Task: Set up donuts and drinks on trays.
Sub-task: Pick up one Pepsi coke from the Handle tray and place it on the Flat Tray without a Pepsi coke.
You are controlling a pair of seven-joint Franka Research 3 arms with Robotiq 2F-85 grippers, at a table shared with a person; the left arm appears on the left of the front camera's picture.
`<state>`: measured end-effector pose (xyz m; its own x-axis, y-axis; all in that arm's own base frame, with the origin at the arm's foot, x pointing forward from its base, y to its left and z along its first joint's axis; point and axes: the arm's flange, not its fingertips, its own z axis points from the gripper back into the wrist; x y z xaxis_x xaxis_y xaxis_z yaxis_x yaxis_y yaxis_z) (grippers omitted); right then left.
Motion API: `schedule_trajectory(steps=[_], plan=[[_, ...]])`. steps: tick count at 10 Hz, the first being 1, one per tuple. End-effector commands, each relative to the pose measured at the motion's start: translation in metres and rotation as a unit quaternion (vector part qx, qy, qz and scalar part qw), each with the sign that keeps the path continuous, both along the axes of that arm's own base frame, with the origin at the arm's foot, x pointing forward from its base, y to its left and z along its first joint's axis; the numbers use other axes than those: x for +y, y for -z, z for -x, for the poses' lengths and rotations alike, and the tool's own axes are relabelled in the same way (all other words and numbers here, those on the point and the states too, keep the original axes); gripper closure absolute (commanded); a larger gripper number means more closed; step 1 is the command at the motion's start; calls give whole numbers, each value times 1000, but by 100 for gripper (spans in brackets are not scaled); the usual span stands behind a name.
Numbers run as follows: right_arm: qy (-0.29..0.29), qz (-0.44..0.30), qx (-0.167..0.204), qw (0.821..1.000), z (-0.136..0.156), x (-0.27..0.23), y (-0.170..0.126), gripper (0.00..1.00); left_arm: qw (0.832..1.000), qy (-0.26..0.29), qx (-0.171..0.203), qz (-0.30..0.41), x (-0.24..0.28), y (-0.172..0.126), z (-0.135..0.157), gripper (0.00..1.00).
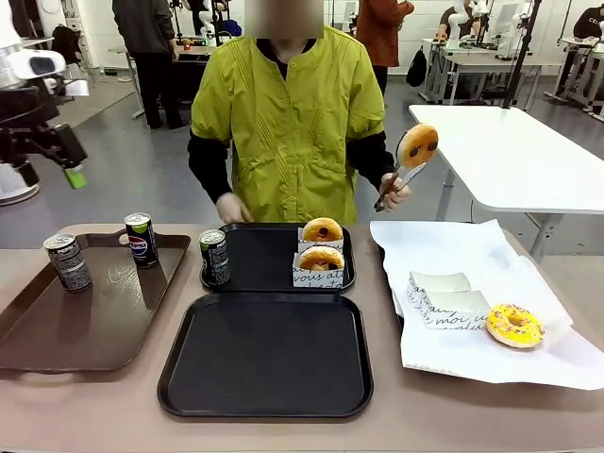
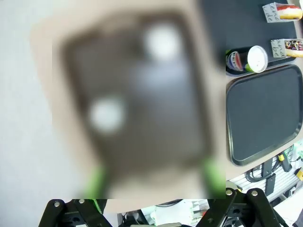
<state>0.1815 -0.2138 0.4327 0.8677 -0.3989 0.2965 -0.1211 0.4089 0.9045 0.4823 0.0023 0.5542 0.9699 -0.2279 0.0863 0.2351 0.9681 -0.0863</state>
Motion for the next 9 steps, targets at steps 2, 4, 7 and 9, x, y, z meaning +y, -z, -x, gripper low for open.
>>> schedule_trajectory(steps=[2, 4, 7, 9], plan=[[-3, -4, -13, 1000, -2, 0, -1, 0, 999, 20, -15, 32, 19, 8, 6, 0], [-3, -4, -13, 1000, -2, 0, -1, 0, 1000, -5, 0, 3, 16, 3, 5, 0], [-3, -4, -13, 1000, -2, 0, -1, 0, 1000, -5, 0, 3, 16, 3, 5, 0], [-3, -4, -13, 1000, -2, 0, -1, 0, 1000, -16, -22, -6, 22, 19, 3, 0]])
